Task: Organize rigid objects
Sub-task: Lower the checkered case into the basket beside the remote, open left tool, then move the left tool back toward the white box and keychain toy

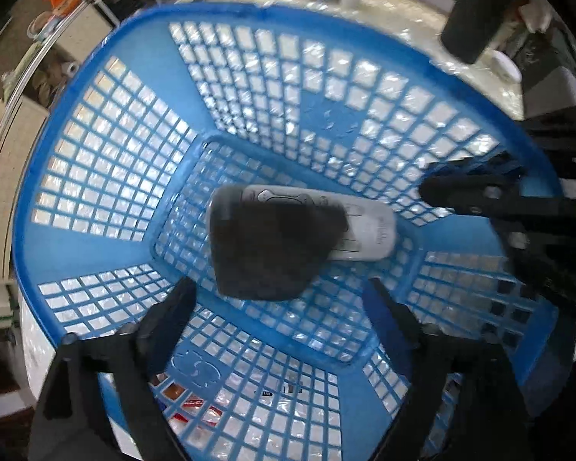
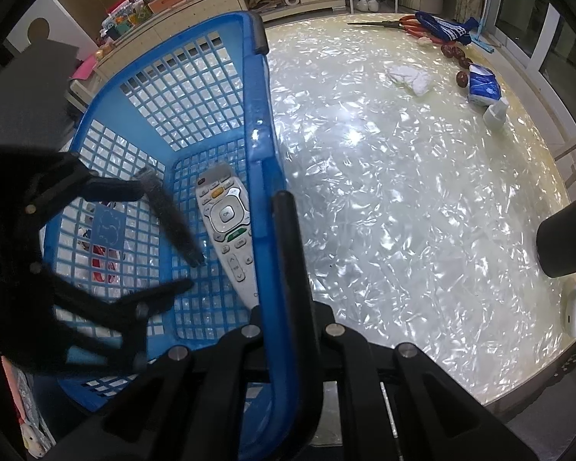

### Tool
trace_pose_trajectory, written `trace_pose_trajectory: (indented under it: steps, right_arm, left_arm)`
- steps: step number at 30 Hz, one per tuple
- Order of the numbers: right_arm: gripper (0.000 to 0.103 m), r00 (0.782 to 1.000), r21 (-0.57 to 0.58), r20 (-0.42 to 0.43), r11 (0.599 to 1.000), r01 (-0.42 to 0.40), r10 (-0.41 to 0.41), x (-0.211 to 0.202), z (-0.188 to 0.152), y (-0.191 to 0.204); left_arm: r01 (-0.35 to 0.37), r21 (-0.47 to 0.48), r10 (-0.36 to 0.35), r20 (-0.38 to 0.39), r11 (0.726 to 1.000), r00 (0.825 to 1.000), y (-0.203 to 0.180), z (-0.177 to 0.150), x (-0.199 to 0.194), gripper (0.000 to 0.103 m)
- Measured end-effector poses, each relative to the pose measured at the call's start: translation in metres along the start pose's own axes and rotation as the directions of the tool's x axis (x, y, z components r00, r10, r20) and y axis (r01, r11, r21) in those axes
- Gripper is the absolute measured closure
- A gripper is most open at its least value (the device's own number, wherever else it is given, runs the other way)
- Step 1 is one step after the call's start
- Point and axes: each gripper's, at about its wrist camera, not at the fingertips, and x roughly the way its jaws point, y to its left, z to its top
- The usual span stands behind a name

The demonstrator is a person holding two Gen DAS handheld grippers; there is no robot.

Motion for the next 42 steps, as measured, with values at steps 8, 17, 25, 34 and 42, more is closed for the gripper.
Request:
trace_pose_trajectory:
  steps: [8,17,25,34,42]
  right_arm:
    - [0.098,1.0,0.009,0.007,1.0,-0.011,0.011,-0.002,0.0,-0.002]
    - [0.098,1.0,-0.012,0.003,1.0,0.001,-0.001,-0.002,0.0,0.001]
    - [0.098,1.0,-0.026,0.007,0.999,0.024,-0.024,-0.005,-0.001,0.006]
    - [0.098,0.999,-0.038,0.005,0.998,0.042,-0.042,-0.007,-0.002,0.009]
    - [0.097,0.998,-0.045,0.003,0.997,0.062,-0.062,-0.008,-0.002,0.012]
  left_arm:
    - [-0.046,-0.035,0.046,0.015,0.998,0.999,0.022,-0.012,-0.027,0.0]
    - [0.005,-0.151,0.015,0.131,0.989,0.991,0.054,-0.053,-0.097,0.0]
    - [0.019,-0.354,0.028,0.127,0.935,0.992,0.106,-0.123,-0.119,0.0]
    - [0.028,-0.519,0.012,0.074,0.854,0.997,0.14,-0.197,-0.09,0.0]
    - [0.067,-0.615,-0.023,0.08,0.786,0.997,0.145,-0.23,-0.05,0.001]
